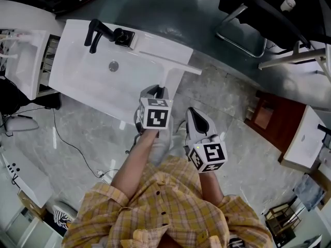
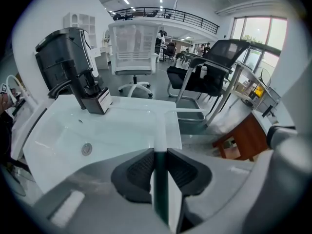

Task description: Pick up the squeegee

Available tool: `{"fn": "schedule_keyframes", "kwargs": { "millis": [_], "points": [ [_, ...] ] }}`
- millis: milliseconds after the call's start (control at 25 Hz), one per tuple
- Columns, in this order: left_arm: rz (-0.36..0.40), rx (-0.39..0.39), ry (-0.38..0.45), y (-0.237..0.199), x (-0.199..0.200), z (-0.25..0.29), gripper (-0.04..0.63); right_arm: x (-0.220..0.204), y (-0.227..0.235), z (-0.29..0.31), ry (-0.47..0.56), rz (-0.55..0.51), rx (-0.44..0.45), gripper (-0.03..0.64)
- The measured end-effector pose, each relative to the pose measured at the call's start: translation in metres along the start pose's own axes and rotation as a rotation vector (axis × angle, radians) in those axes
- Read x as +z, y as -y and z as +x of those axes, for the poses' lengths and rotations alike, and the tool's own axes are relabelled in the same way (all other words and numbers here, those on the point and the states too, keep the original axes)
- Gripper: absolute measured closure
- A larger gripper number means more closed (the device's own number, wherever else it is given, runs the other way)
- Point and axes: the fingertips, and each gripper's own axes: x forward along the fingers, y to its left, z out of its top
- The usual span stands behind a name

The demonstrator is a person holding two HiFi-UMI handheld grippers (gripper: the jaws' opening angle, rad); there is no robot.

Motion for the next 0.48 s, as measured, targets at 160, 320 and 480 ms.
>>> {"fn": "schedule_keyframes", "kwargs": {
  "millis": [160, 320, 480],
  "points": [
    [-0.012, 0.01, 0.04, 0.003, 0.002, -0.016, 0.505, 0.003, -0.005, -0.011, 0.011, -0.019, 0.011, 0.617],
    [-0.029, 0.017, 0.083, 0.009, 0.0, -0.033, 0.505, 0.004, -0.011, -0.025, 0.027, -0.041, 0.026, 0.617],
    [-0.034, 0.025, 0.133, 0.015, 0.001, -0.052, 0.505, 0.008, -0.018, -0.04, 0.051, -0.058, 0.042, 0.617]
  ]
}}
